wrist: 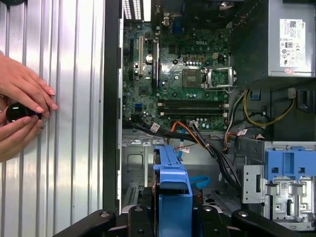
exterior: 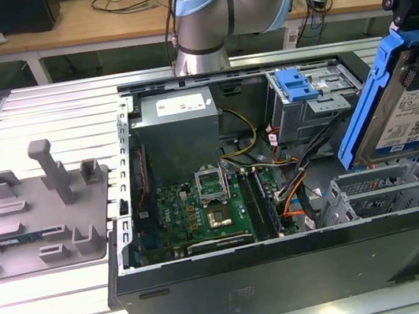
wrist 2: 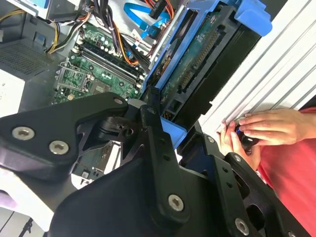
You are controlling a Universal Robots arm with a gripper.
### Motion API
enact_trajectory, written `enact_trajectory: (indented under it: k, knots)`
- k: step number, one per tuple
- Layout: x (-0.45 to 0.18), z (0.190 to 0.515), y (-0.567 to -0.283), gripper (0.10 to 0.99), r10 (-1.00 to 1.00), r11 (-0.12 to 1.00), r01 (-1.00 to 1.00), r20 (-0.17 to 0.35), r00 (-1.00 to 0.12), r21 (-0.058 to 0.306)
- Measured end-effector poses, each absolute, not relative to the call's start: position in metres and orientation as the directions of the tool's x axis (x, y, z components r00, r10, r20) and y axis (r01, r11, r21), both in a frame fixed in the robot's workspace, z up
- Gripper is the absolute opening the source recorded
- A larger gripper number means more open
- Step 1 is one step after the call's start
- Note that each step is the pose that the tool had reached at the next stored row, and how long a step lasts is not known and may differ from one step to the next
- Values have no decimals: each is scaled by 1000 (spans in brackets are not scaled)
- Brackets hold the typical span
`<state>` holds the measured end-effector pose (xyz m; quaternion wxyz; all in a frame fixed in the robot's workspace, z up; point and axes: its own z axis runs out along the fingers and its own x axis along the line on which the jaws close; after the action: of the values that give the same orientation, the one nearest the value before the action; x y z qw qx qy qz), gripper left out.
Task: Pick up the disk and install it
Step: 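Insert the disk into the insertion slot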
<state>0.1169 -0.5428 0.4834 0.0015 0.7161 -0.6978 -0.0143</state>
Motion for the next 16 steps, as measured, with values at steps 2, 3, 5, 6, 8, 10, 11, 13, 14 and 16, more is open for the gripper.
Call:
enact_trajectory:
  k: [2, 3, 5, 6, 8, 10, 11, 13, 14, 16]
  knots:
    - [117, 482, -543, 365, -999, -26, -999, -19, 26, 22]
    - [117, 482, -543, 365, -999, -26, -999, -19, 26, 22]
    - [117, 481, -543, 365, -1000, -26, -999, -18, 26, 22]
    - [117, 480, -543, 365, -1000, -26, -999, -18, 26, 22]
    - [118, 480, -543, 365, -1000, -26, -999, -18, 26, 22]
    - [118, 479, -543, 365, -1000, -26, -999, -18, 26, 22]
    - [118, 478, -543, 365, -1000, -26, -999, -18, 25, 22]
    - [119, 477, -543, 365, -1000, -26, -999, -19, 25, 22]
    - [119, 477, -543, 365, -1000, -26, -999, -18, 25, 22]
    - [120, 476, -543, 365, -1000, -25, -999, -19, 25, 22]
